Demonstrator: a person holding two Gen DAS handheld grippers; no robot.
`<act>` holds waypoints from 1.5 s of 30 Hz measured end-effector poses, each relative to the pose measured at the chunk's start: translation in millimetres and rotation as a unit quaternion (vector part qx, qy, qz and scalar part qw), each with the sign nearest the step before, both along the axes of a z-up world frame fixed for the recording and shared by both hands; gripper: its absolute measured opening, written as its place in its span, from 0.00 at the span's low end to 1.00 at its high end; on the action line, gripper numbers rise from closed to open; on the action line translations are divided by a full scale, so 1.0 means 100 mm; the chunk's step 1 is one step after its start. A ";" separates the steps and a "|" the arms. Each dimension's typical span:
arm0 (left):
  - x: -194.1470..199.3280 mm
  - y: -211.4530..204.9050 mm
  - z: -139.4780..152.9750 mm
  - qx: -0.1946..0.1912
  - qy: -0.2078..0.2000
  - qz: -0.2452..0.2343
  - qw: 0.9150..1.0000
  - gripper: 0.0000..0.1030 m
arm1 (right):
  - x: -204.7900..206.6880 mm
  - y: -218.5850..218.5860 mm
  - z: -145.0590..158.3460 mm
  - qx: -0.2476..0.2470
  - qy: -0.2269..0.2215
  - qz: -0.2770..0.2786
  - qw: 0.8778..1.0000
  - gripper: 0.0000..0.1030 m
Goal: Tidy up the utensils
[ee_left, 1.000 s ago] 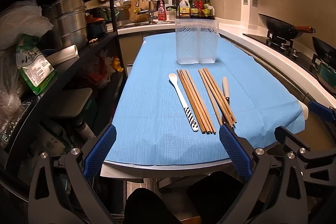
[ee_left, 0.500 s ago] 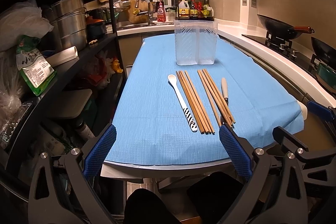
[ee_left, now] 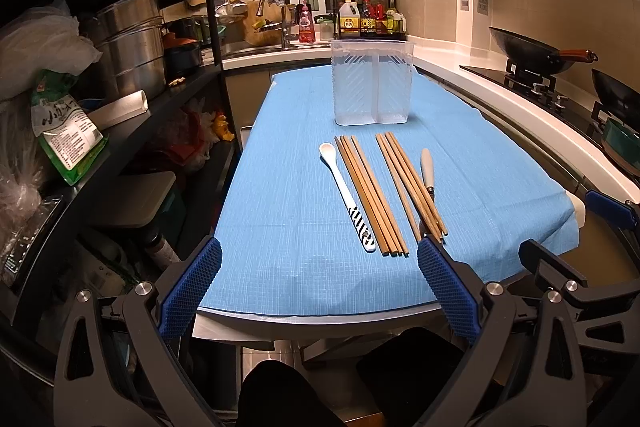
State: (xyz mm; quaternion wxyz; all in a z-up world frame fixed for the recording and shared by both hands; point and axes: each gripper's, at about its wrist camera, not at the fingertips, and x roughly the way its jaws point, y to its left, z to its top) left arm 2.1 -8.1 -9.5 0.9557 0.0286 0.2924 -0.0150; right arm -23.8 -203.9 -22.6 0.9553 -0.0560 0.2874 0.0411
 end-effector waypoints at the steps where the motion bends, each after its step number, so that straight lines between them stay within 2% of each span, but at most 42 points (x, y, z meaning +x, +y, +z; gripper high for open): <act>1: 0.00 0.00 0.00 0.000 0.000 0.001 1.000 0.93 | 0.00 0.00 0.00 0.000 0.000 0.000 1.000 0.95; 12: 0.03 0.02 -0.01 -0.007 0.008 -0.006 1.000 0.93 | 0.03 0.00 0.00 0.004 0.003 0.001 1.000 0.95; 20: 0.25 0.10 -0.19 -0.021 0.026 -0.018 0.999 0.93 | 0.37 -0.14 -0.16 0.032 0.018 -0.024 0.999 0.95; 27: 0.48 0.07 -0.36 -0.014 0.033 -0.018 0.999 0.93 | 0.64 -0.12 -0.32 0.065 0.022 -0.002 0.998 0.94; 31: 0.58 0.09 -0.43 -0.014 0.033 -0.016 0.999 0.92 | 0.78 -0.01 -0.41 0.078 0.034 0.038 0.996 0.66; 32: 0.61 0.10 -0.46 -0.014 0.035 -0.013 0.999 0.92 | 0.82 0.03 -0.45 0.079 0.040 0.047 0.995 0.62; 34: 0.65 0.13 -0.50 -0.017 0.040 -0.011 0.999 0.92 | 0.89 0.09 -0.51 0.086 0.053 0.063 0.993 0.49; 35: 0.67 0.14 -0.52 -0.017 0.043 -0.008 0.999 0.92 | 0.93 0.12 -0.55 0.087 0.059 0.070 0.992 0.46; 37: 0.69 0.16 -0.56 -0.018 0.047 -0.006 0.999 0.92 | 0.98 0.18 -0.62 0.085 0.068 0.081 0.991 0.33; 41: 0.73 0.16 -0.57 -0.023 0.045 -0.007 0.999 0.91 | 1.00 0.20 -0.66 0.092 0.065 0.092 0.989 0.24; 45: 0.77 0.11 -0.57 -0.027 0.042 -0.014 0.999 0.91 | 0.97 0.15 -0.66 0.112 0.065 0.090 0.988 0.24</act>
